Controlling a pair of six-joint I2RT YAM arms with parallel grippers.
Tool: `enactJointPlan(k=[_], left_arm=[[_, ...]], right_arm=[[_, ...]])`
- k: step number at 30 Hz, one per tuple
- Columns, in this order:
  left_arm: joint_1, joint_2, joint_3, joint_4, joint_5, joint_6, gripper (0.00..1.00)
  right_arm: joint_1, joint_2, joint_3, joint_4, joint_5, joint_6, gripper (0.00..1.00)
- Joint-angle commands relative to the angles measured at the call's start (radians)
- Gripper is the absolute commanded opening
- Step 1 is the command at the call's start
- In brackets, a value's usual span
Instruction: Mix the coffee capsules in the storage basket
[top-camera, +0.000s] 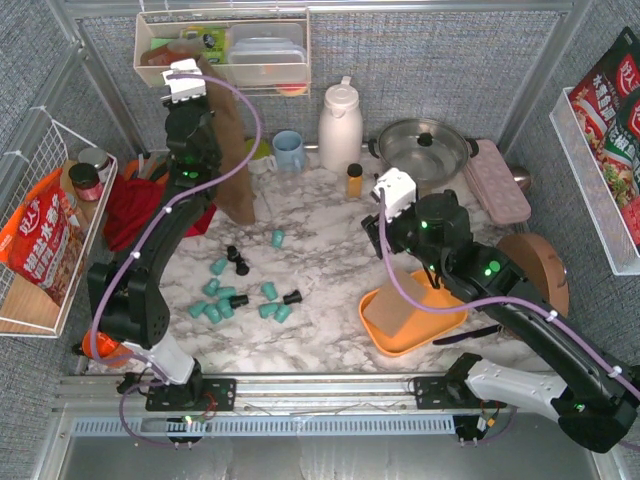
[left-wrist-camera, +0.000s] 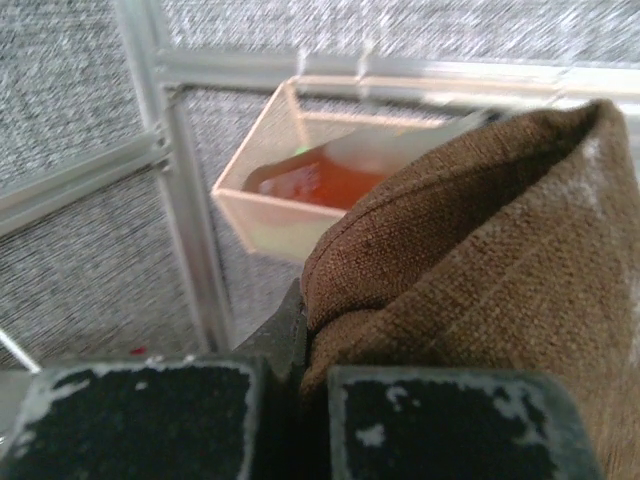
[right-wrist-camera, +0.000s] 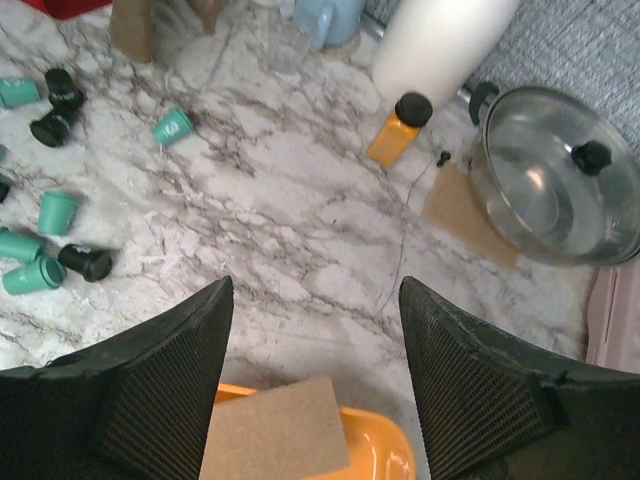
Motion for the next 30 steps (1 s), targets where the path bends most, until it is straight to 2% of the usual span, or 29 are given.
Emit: enactJointPlan(k=[1, 11, 17, 22, 24, 30], left_arm=[[0.058, 0.032, -0.001, -0.063, -0.053, 0.022, 0.0], [0.183, 0.128, -0.031, -0.272, -0.094, -0.123, 0.0], [0.234, 0.227, 0.004, -0.424, -0.035, -0.277, 0.0], [0.248, 0.285, 0.029, -0.497, 0.023, -0.346, 0.0], [0.249, 0.292, 0.028, -0.517, 0.061, -0.372, 0.13], [0.252, 0.262, 0.018, -0.56, 0.128, -0.436, 0.92]], right_arm=[[-0.001, -0.006, -0.048, -0.004, 0.063, 0.041, 0.71], [-0.011, 0.037, -0.196, 0.031, 0.23, 0.245, 0.73], [-0.021, 0.049, -0.266, 0.005, 0.257, 0.368, 0.75], [-0.024, 0.03, -0.305, -0.021, 0.25, 0.438, 0.77], [-0.025, 0.024, -0.322, -0.028, 0.25, 0.464, 0.77], [-0.026, 0.027, -0.36, -0.055, 0.245, 0.514, 0.78]])
